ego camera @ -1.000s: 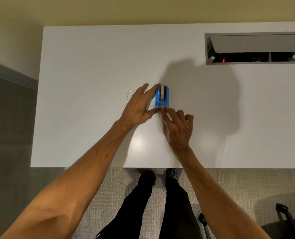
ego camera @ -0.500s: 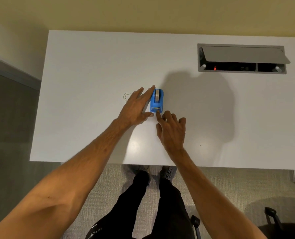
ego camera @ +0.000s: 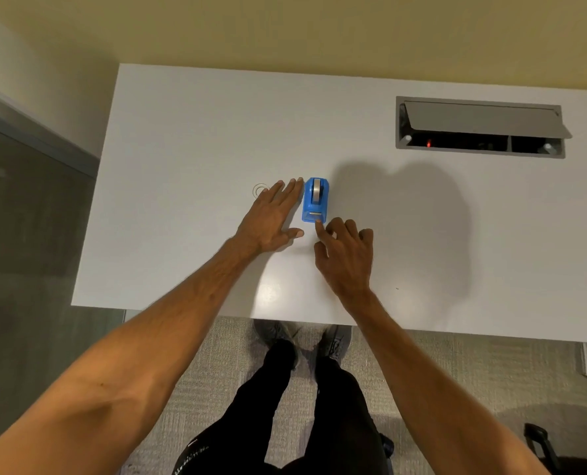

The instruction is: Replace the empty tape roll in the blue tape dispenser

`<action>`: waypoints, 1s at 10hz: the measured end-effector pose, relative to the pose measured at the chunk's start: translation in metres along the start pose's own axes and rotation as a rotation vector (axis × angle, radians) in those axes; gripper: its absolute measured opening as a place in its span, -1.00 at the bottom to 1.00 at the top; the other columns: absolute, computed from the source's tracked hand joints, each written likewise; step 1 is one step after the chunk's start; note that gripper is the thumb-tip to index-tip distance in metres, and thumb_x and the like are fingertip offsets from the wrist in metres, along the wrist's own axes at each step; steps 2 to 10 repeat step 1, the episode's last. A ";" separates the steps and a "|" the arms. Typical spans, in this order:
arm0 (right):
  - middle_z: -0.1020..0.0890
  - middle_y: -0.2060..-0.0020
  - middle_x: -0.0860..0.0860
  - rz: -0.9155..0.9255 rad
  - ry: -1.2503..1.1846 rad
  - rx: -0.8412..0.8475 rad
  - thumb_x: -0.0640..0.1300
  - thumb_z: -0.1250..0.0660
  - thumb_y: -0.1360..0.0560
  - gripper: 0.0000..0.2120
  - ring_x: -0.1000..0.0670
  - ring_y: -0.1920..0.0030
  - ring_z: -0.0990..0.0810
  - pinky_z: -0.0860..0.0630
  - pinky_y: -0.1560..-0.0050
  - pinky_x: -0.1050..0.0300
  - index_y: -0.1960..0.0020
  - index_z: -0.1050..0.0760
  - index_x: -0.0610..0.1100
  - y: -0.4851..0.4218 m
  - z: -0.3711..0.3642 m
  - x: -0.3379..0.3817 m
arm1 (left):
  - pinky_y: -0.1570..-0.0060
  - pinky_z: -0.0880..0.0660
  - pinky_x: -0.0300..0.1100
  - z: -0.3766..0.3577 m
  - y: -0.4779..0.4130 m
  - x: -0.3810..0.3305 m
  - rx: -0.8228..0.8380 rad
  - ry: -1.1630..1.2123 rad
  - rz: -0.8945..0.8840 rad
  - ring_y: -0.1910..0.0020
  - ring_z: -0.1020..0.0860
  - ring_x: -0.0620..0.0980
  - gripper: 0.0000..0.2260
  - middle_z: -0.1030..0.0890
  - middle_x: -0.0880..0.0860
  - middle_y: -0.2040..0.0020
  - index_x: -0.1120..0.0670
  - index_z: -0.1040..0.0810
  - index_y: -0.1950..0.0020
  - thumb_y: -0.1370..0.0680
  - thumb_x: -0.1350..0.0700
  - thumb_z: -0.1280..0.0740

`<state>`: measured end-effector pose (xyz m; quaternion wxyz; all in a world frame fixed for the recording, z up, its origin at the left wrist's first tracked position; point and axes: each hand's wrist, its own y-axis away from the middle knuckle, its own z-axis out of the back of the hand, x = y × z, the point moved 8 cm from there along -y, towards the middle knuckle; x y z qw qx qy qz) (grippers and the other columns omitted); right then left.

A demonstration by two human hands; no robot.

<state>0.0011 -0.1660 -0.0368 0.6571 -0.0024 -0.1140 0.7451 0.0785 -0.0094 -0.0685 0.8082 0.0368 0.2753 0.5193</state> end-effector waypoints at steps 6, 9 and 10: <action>-0.71 -0.24 -0.01 0.004 -0.054 -0.054 -0.10 -0.25 -0.62 -0.64 -0.11 -0.24 -0.65 -0.48 -0.24 -0.11 -0.36 -0.63 -0.07 -0.002 0.013 -0.003 | -0.76 -0.08 0.20 -0.002 0.010 -0.002 -0.087 -0.014 0.022 -0.80 0.00 0.23 -0.11 0.07 0.12 -0.82 0.18 0.12 -0.79 -0.71 -0.19 -0.33; -0.71 -0.24 -0.01 0.004 -0.054 -0.054 -0.10 -0.25 -0.62 -0.64 -0.11 -0.24 -0.65 -0.48 -0.24 -0.11 -0.36 -0.63 -0.07 -0.002 0.013 -0.003 | -0.76 -0.08 0.20 -0.002 0.010 -0.002 -0.087 -0.014 0.022 -0.80 0.00 0.23 -0.11 0.07 0.12 -0.82 0.18 0.12 -0.79 -0.71 -0.19 -0.33; -0.71 -0.24 -0.01 0.004 -0.054 -0.054 -0.10 -0.25 -0.62 -0.64 -0.11 -0.24 -0.65 -0.48 -0.24 -0.11 -0.36 -0.63 -0.07 -0.002 0.013 -0.003 | -0.76 -0.08 0.20 -0.002 0.010 -0.002 -0.087 -0.014 0.022 -0.80 0.00 0.23 -0.11 0.07 0.12 -0.82 0.18 0.12 -0.79 -0.71 -0.19 -0.33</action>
